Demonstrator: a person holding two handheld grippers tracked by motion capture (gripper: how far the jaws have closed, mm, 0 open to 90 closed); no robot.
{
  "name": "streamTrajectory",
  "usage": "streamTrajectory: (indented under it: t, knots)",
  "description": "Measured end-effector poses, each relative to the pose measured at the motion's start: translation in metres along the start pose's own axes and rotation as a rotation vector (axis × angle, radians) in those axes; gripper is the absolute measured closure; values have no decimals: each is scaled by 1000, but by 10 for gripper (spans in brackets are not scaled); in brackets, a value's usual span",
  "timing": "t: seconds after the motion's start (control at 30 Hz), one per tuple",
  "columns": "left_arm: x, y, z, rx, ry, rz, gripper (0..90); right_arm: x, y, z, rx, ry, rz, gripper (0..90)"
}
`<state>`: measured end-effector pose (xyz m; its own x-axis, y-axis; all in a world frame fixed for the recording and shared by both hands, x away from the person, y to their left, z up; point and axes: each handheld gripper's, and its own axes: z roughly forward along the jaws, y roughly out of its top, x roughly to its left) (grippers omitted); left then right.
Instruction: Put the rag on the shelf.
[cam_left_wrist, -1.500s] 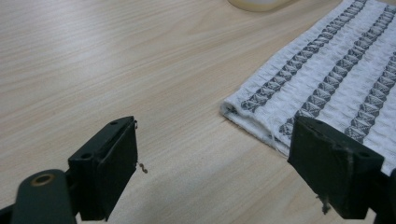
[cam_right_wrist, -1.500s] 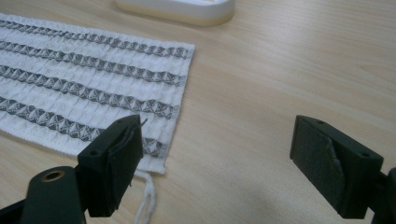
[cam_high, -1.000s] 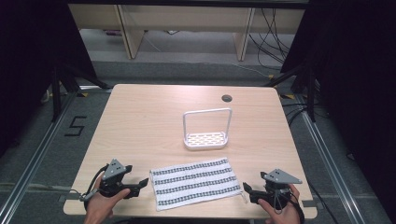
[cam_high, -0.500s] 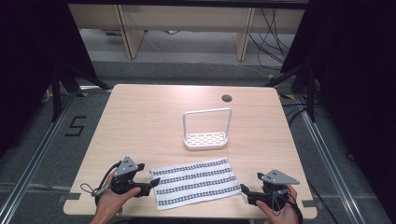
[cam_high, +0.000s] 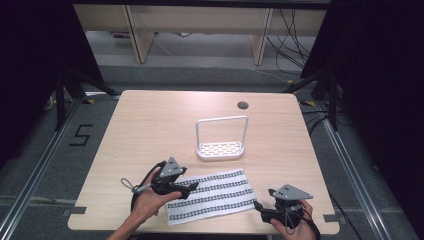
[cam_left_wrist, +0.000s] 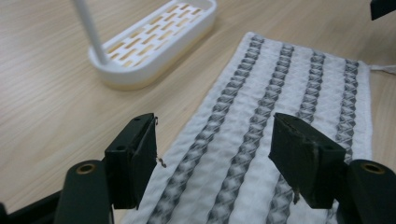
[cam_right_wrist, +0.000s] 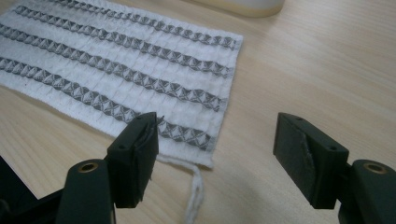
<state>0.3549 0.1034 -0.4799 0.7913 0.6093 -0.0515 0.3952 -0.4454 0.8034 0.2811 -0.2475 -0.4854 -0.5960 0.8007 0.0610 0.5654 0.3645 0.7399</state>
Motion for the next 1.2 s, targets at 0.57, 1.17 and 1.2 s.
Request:
streamTrajectory:
  t: [0.57, 1.17, 1.2]
  knots:
    - [-18, 50, 67, 5, -122, -2, 411, 6, -2, 8, 39, -27, -35, 386]
    - [-20, 75, 120, 124, -192, 53, 450, 9, -1, 17, 88, -33, -52, 437]
    - [-20, 75, 120, 124, -192, 53, 450, 9, -1, 17, 88, -33, -52, 437]
